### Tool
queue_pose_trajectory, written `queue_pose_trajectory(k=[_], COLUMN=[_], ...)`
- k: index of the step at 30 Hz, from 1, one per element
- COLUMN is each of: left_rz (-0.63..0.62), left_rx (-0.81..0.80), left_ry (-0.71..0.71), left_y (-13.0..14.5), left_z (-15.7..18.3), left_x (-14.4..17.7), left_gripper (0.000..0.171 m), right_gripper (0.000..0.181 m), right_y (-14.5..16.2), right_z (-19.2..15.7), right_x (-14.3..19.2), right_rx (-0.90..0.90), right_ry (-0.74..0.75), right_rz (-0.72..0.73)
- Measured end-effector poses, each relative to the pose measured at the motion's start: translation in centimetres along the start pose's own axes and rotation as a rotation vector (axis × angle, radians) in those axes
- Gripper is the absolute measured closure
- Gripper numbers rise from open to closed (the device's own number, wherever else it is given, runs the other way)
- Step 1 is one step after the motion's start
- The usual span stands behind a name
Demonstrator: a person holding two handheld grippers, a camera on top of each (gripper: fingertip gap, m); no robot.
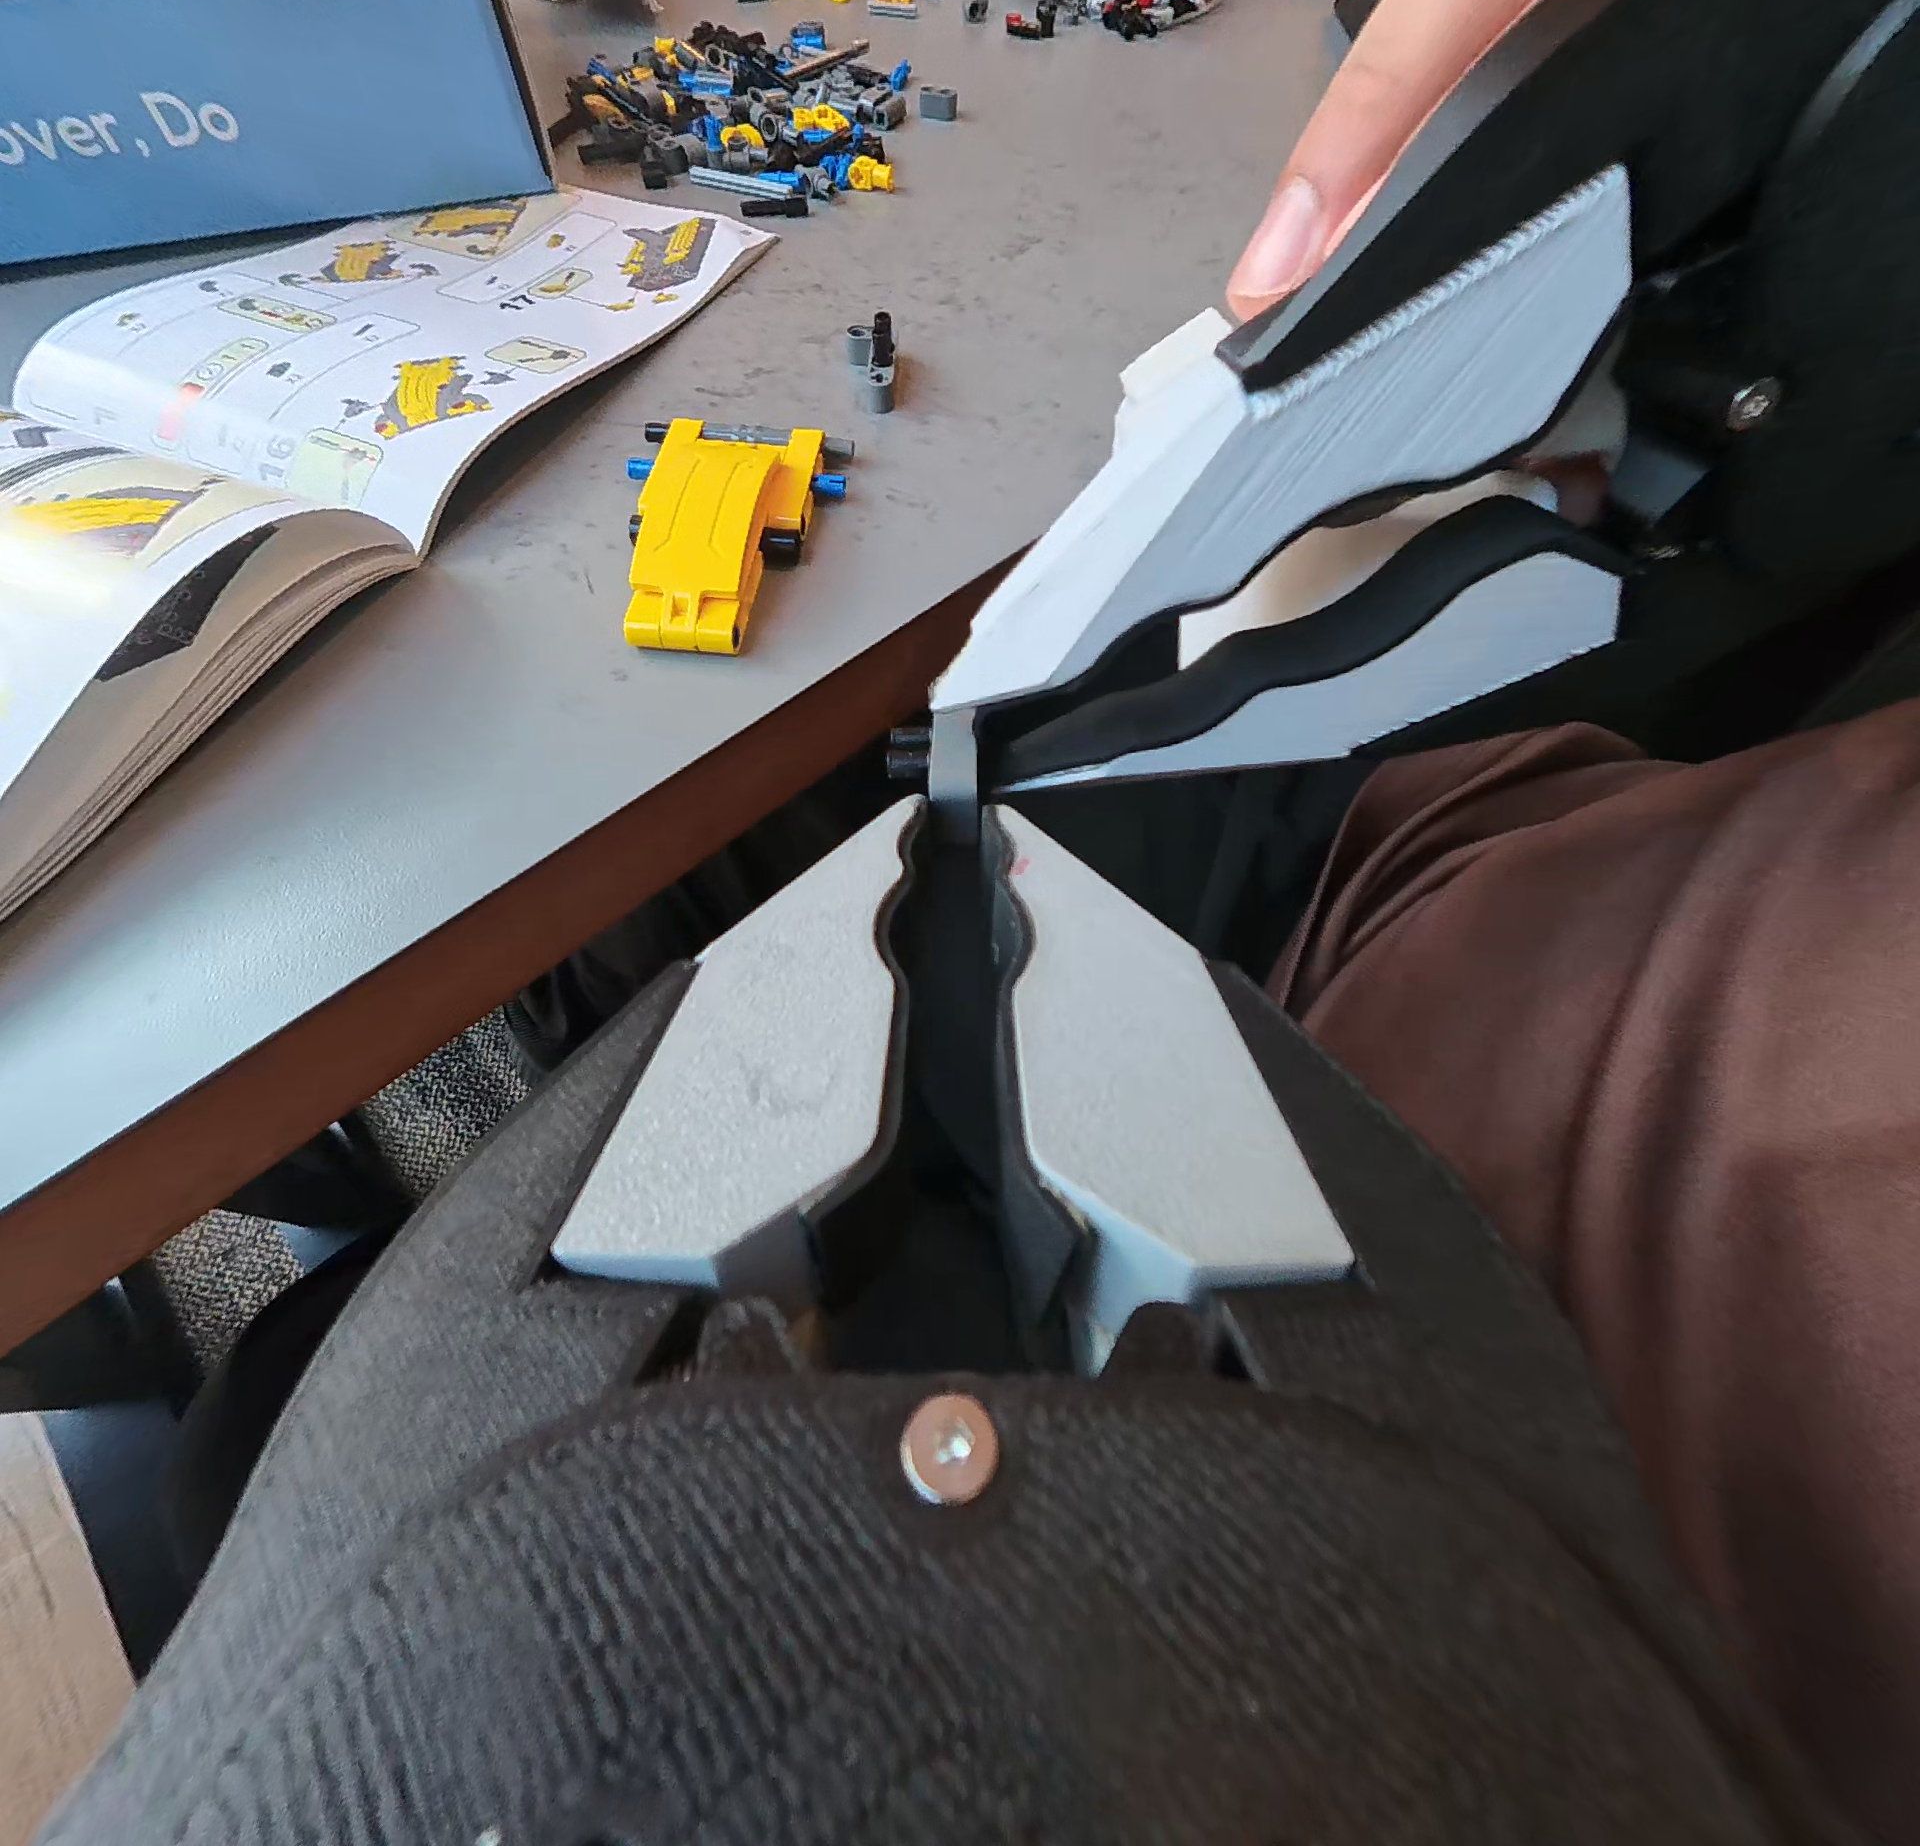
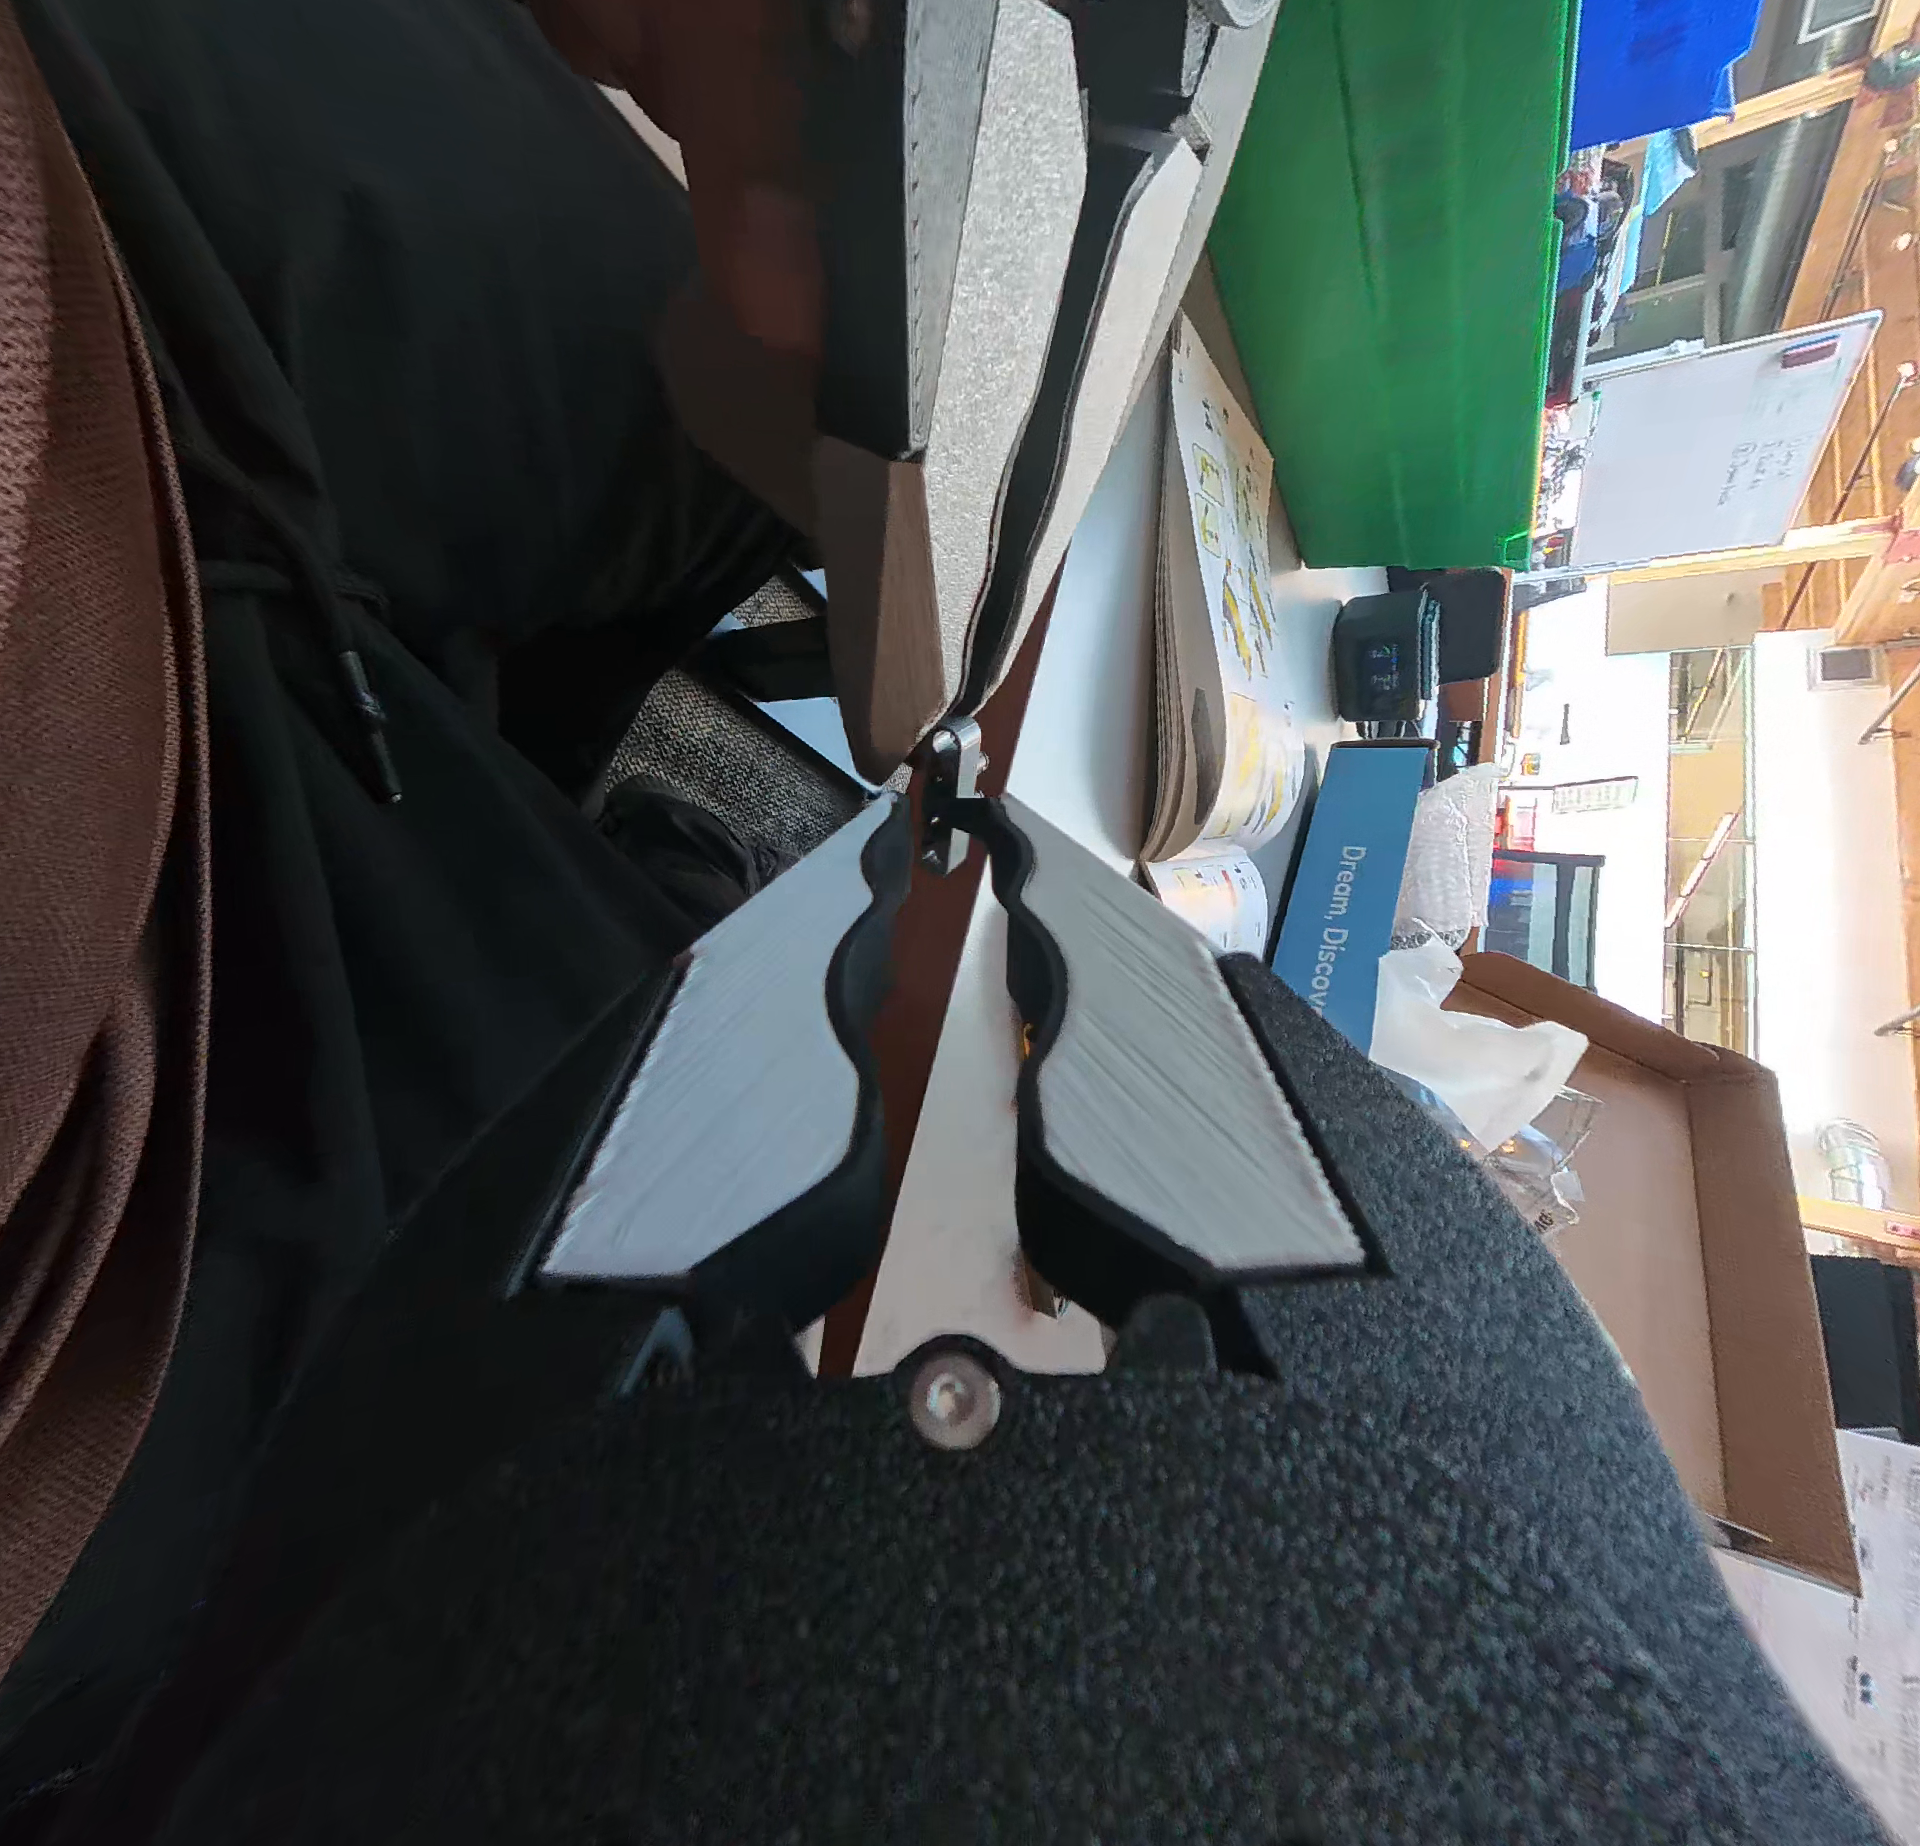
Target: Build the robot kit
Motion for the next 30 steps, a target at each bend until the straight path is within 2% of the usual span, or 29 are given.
queue_pose_trajectory(k=[4, 8, 16, 19, 23, 30], left_rz=[-0.017, -0.034, 0.012, 0.032, 0.032, 0.011], left_rx=[0.003, 0.024, 0.157, 0.144, 0.091, 0.02], left_ry=[0.007, 0.011, 0.057, 0.059, 0.058, 0.057], left_y=[0.23, 0.46, 0.16, -0.05, 0.05, 0.61], left_z=[-0.09, 0.01, -0.11, -0.14, 0.06, 0.12], left_x=[-0.01, -0.09, 0.17, 0.2, 0.08, -0.09], left_gripper=[0.166, 0.166, 0.166, 0.166, 0.166, 0.166], right_gripper=[0.171, 0.164, 0.164, 0.159, 0.166, 0.164], right_y=[0.09, 0.26, -0.09, -0.04, 0.1, 0.24], right_z=[-0.21, -0.53, -0.24, -0.09, 0.04, -0.53], right_x=[-0.15, -0.38, -0.27, -0.08, 0.09, -0.21], right_rx=[0.0, -0.012, 0.022, 0.009, -0.027, -0.019], right_ry=[-0.006, -0.026, 0.008, 0.017, 0.008, -0.003], right_rz=[0.0, -0.008, -0.001, 0.006, 0.018, 0.011])
Point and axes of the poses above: each gripper's, where its closed fingertips meet, x back along the fingers, y out of its underside, z = x × y across the jaws, the point moved 4 cm from there along x, back along the fingers, and after that the axes turned 10 degrees about z, right-handed, at the moved point
